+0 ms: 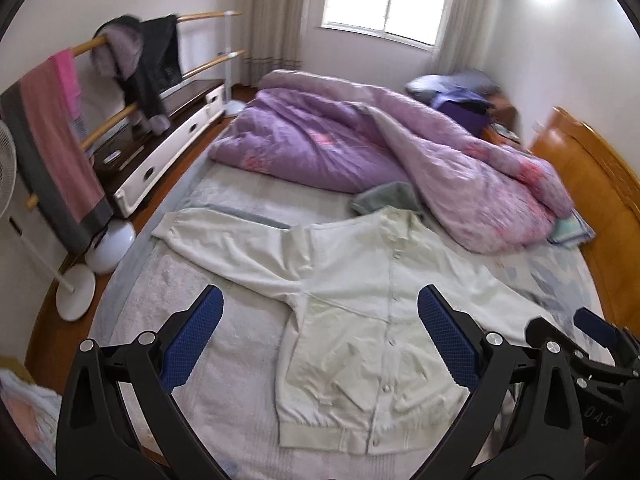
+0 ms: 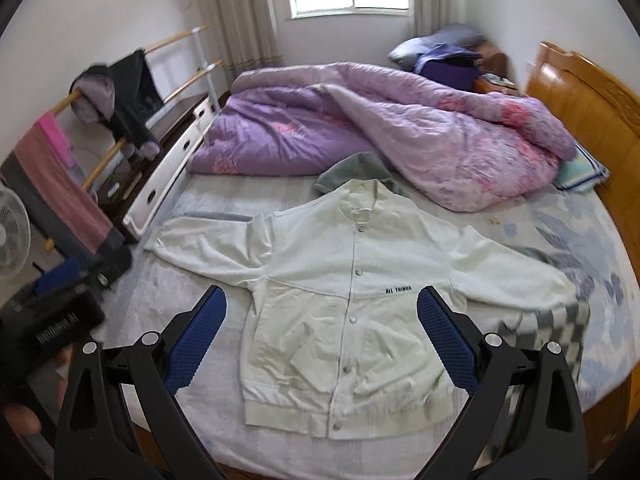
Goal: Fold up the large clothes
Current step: 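Move both tools down toward the white jacket on the bed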
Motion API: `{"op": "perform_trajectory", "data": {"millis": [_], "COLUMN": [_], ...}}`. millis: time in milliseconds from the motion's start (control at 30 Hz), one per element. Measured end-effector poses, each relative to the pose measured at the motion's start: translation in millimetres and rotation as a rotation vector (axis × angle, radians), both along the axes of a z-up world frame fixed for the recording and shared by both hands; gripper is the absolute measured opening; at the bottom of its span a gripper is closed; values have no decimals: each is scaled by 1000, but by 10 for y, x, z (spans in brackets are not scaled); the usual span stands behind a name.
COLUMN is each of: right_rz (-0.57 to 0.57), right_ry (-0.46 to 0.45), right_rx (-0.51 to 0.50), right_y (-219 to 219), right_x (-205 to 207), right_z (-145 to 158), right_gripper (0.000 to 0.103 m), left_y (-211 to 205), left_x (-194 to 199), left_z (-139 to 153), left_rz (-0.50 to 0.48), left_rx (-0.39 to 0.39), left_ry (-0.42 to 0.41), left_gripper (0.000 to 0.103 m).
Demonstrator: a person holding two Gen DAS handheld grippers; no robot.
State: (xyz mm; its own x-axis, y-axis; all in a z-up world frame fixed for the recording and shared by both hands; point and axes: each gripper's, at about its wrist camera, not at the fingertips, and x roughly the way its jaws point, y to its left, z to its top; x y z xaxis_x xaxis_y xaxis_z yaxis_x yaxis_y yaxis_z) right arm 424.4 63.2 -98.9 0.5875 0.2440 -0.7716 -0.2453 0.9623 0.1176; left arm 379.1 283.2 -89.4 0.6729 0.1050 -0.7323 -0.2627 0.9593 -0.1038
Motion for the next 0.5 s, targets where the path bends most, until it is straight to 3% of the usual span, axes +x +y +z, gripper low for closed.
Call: {"op": "perform_trajectory", "data": {"millis": [100, 267, 367, 500], "right_rz": [23, 3, -52, -98], "right_ry": [44, 107, 159, 186], "right_rx": [-9, -36, -39, -41], "right_y": [121, 446, 663, 951], "right_x": [318, 750, 1036, 1325], "right_z": [-222, -691, -1058, -1536], "right_gripper": [93, 93, 93, 93], "left_y": [353, 1311, 2125, 3061], "left_x": [249, 668, 923, 1185], "left_z": [-209, -708, -1192, -1837], "left_rz": [80, 227, 336, 455], "left_rx": [-59, -129, -207, -209], "left_ry": [36, 73, 101, 144], "left_gripper": [98, 98, 98, 97]}}
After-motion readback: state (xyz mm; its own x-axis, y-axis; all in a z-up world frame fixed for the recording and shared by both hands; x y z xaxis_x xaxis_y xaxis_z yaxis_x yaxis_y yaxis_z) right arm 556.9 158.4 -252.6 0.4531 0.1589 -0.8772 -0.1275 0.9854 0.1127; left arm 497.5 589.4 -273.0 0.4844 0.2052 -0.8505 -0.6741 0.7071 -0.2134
